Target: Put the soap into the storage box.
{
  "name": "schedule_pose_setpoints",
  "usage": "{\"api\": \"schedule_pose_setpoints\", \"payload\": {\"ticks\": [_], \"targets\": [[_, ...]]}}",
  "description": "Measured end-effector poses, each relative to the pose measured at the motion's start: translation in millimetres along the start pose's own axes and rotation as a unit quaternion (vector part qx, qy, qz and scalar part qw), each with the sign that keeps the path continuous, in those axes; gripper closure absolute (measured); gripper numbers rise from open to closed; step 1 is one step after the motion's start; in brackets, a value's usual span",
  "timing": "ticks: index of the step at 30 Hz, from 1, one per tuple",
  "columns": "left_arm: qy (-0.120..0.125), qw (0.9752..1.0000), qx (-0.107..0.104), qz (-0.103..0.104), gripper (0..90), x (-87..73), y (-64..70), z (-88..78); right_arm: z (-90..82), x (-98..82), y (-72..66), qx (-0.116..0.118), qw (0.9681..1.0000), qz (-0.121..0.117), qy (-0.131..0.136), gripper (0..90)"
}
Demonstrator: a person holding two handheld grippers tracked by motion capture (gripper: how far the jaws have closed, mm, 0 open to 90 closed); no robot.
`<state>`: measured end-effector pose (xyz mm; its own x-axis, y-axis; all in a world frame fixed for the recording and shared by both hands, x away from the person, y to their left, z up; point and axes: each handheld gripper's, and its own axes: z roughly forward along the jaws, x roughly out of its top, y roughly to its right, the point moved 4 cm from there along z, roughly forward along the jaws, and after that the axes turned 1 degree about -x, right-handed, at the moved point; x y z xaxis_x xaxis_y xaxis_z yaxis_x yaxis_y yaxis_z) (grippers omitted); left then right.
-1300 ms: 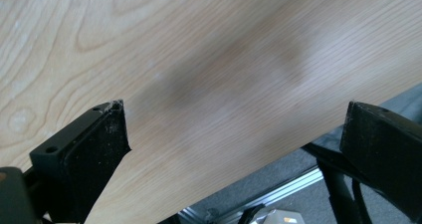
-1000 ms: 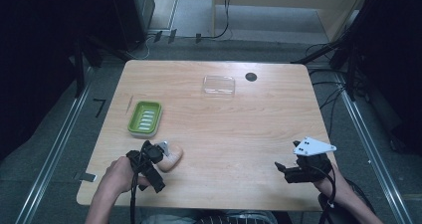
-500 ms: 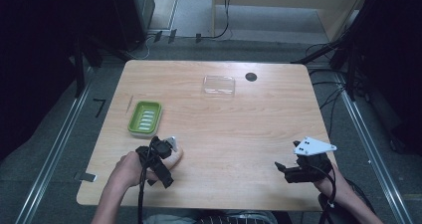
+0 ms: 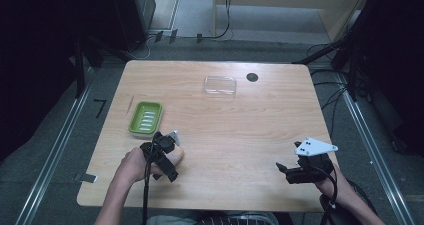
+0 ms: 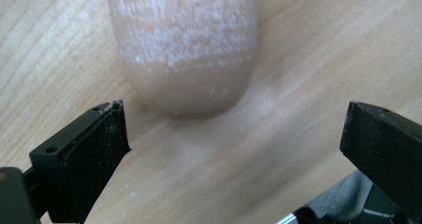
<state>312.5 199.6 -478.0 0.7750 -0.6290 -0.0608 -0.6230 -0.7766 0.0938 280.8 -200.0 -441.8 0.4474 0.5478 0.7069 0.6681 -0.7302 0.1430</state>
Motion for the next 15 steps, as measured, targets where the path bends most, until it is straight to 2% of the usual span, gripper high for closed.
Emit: {"api": "schedule_pose_setpoints", "payload": {"ticks": [15], "targets": [[0.000, 0.9999, -0.006, -0.011, 0.0, 17.3, -6.9, 7.2, -0.2, -0.3, 0.1, 0.000, 1.0000, 0.003, 0.000, 13.4]]}}
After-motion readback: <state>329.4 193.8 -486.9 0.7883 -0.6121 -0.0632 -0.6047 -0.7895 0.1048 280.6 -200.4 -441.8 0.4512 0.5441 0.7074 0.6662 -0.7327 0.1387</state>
